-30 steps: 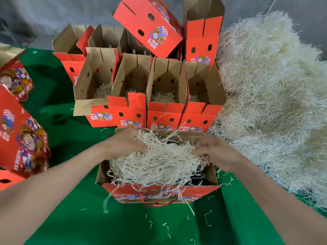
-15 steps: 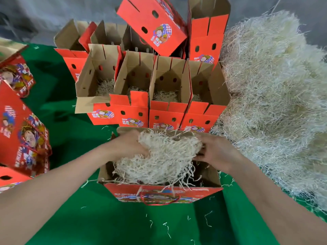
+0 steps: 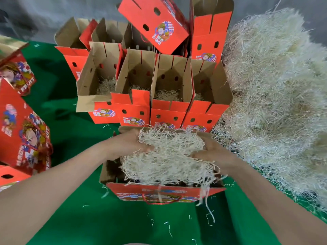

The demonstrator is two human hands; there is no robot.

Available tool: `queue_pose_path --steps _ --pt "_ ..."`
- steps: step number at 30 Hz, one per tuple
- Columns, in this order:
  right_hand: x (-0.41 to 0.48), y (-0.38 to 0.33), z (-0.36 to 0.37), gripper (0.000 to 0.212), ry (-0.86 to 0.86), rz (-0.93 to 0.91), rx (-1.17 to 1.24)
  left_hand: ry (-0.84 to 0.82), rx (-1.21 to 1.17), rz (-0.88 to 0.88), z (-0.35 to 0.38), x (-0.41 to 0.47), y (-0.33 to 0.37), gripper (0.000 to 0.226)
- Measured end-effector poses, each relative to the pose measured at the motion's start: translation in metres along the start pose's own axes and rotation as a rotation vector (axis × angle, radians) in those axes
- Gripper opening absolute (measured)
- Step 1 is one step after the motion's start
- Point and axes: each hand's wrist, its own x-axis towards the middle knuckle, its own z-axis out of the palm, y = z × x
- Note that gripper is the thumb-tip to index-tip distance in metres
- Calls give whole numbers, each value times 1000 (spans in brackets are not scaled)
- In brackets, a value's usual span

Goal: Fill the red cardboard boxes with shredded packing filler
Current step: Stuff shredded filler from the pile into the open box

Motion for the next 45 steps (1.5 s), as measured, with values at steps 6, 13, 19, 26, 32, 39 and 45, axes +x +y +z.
queue_pose_path --steps 6,13,19,26,32,39,45 --pt "4 -2 6 69 -284 68 -178 -116 -49 -20 14 5 5 94" --pt "11 6 9 38 -33 187 -212 -442 38 -100 -19 -11 -14 115" --pt "16 -8 37 79 -243 227 -298 -110 -68 -52 16 4 -12 69" --pt "30 -1 21 60 -19 183 -415 -64 -318 -84 0 0 -19 76" --pt "25 2 10 58 18 310 -208 7 -376 -170 -14 -4 -26 75" --pt "16 6 -2 59 119 363 -151 107 -114 -37 -15 -10 -26 67" --pt "4 -7 -1 5 146 303 -13 -187 -491 31 -25 -26 -22 109"
